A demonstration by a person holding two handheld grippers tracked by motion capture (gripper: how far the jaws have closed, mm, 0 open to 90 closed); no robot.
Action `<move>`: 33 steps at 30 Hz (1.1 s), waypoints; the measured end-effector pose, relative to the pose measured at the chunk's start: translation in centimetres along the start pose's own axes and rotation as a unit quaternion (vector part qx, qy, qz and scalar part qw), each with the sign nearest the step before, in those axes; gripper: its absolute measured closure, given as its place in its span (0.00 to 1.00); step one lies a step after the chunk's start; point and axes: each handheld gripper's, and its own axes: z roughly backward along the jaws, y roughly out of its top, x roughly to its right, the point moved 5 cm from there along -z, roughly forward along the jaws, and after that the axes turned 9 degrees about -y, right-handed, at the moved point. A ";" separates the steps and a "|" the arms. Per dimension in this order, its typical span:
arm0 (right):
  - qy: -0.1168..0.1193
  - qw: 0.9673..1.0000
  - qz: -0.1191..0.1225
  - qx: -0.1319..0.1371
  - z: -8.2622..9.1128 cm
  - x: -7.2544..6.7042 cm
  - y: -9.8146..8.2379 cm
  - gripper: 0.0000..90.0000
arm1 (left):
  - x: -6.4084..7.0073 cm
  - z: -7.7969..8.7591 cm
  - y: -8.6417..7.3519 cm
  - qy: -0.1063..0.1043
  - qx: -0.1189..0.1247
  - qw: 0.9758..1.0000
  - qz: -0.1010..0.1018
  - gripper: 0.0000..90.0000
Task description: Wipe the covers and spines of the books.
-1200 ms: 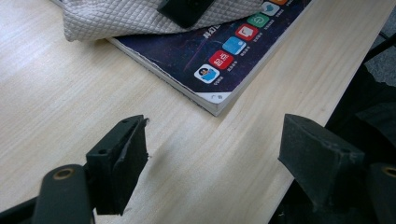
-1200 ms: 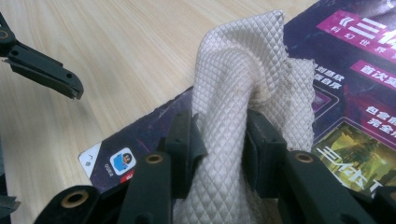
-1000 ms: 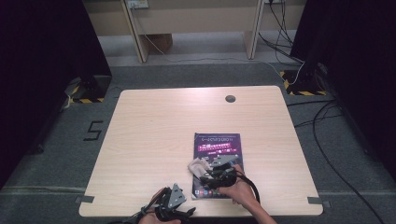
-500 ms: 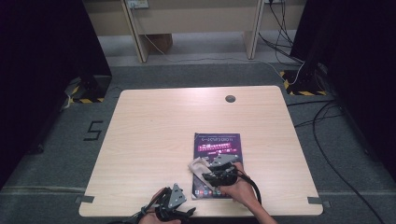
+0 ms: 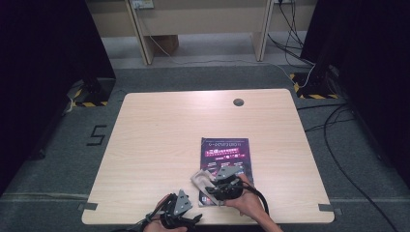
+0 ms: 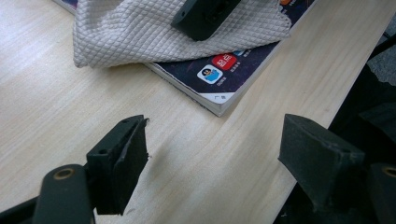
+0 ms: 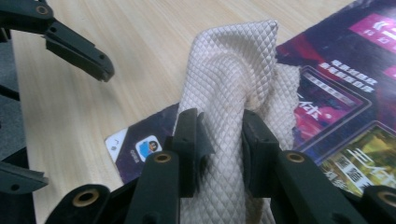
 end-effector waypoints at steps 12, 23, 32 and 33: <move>-0.051 0.999 0.008 0.001 0.7 1.1 -0.5 0.80 | -0.3 0.3 0.0 0.003 0.001 1.000 0.002 0.24; 0.006 1.000 0.027 0.004 0.3 -3.1 -0.4 0.80 | -0.7 1.3 -0.5 0.010 0.004 1.000 0.015 0.22; -0.028 0.999 0.042 0.002 0.2 -1.8 -0.1 0.78 | -1.4 1.8 -0.7 0.028 0.010 0.999 0.031 0.21; -0.030 0.999 0.036 0.001 0.2 -1.6 -0.1 0.78 | -1.5 1.8 -0.7 0.031 0.009 0.999 0.033 0.20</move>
